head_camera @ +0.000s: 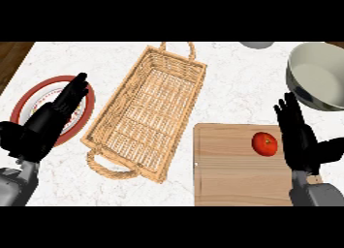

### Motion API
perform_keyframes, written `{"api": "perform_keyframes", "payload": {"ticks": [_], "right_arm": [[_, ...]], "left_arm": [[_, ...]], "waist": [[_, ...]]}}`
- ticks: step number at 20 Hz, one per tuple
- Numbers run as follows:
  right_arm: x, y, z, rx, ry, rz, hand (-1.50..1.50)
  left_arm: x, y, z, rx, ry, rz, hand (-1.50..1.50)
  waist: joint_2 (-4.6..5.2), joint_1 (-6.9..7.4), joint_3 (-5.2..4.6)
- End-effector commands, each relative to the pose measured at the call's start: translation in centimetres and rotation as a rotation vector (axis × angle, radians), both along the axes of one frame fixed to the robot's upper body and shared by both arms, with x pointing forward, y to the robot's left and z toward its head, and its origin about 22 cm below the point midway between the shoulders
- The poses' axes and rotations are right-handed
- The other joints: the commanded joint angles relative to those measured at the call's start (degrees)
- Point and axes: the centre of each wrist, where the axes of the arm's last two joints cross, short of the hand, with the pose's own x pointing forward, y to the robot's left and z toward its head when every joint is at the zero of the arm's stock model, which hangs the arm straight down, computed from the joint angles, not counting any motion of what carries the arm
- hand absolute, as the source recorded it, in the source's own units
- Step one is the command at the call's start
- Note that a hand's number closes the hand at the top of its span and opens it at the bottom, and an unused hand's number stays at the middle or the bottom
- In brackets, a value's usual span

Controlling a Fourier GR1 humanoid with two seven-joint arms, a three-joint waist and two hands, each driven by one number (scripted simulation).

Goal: Pick the tomato from the cutting board and place it in the basket

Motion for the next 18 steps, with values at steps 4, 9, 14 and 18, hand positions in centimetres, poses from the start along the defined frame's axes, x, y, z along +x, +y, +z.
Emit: {"api": "perform_keyframes", "payload": {"ticks": [4,9,14,18], "right_arm": [[4.8,2.6,3.9,-0.08,-0.089,0.23,1.5],[5.2,12.6,5.7,0.31,-0.203,0.251,1.5],[6.2,18.1,8.4,-0.071,-0.242,0.061,-1.5],[8.7,12.9,7.5,-0.463,-0.176,-0.076,-1.5]], "left_arm": [[0.6,3.5,1.1,0.1,-0.165,0.111,0.0],[0.5,1.5,-1.5,0.089,-0.158,0.104,0.0],[0.4,3.0,-1.8,0.103,-0.165,0.14,0.0],[0.6,3.6,-1.1,0.116,-0.159,0.151,0.0]], "waist": [[0.67,-0.05,0.29],[0.99,1.05,0.37],[0.32,-0.89,0.13],[-0.28,-1.58,-0.21]]}}
